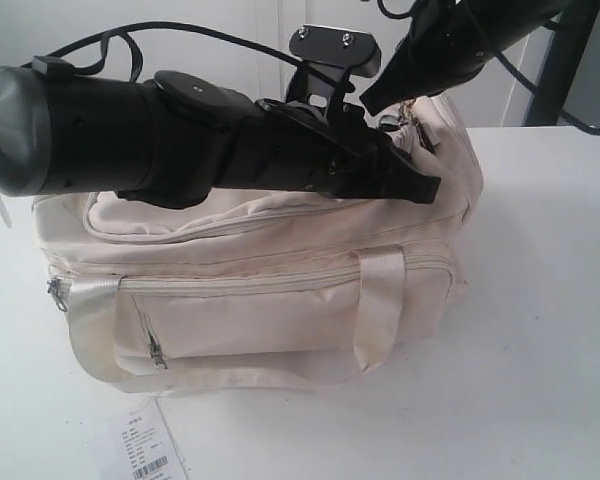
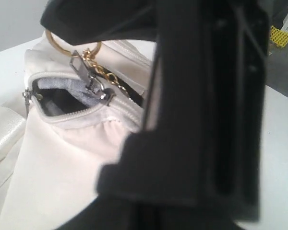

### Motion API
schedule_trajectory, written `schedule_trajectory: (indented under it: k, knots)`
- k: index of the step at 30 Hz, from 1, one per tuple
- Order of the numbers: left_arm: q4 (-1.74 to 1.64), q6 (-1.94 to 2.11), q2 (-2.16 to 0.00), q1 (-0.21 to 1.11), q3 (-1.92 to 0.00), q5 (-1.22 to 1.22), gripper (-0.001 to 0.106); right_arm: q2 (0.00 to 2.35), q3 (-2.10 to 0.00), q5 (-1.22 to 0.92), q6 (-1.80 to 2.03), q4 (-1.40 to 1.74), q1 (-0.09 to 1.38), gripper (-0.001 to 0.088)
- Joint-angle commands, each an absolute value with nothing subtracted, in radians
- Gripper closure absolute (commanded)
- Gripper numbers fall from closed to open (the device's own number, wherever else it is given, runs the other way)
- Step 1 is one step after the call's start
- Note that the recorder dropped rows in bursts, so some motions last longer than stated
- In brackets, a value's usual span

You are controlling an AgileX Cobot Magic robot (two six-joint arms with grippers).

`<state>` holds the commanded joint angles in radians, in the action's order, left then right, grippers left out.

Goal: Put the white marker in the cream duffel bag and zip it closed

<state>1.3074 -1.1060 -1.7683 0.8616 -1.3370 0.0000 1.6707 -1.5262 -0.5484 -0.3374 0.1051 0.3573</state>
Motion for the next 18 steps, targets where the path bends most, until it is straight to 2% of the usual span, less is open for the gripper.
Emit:
schedule_trajectory:
  k: [11,18]
  knots:
    - [1.304,-1.106,-1.768,0.861,-1.337,0.0,0.105,1.718,-1.53,-0.428,-0.337,0.107,0.357,0.0868]
    - [1.304,-1.106,-1.768,0.861,-1.337,0.0,0.105,1.757,-1.575,-0.424,-0.337,0.111,0.357,0.0868]
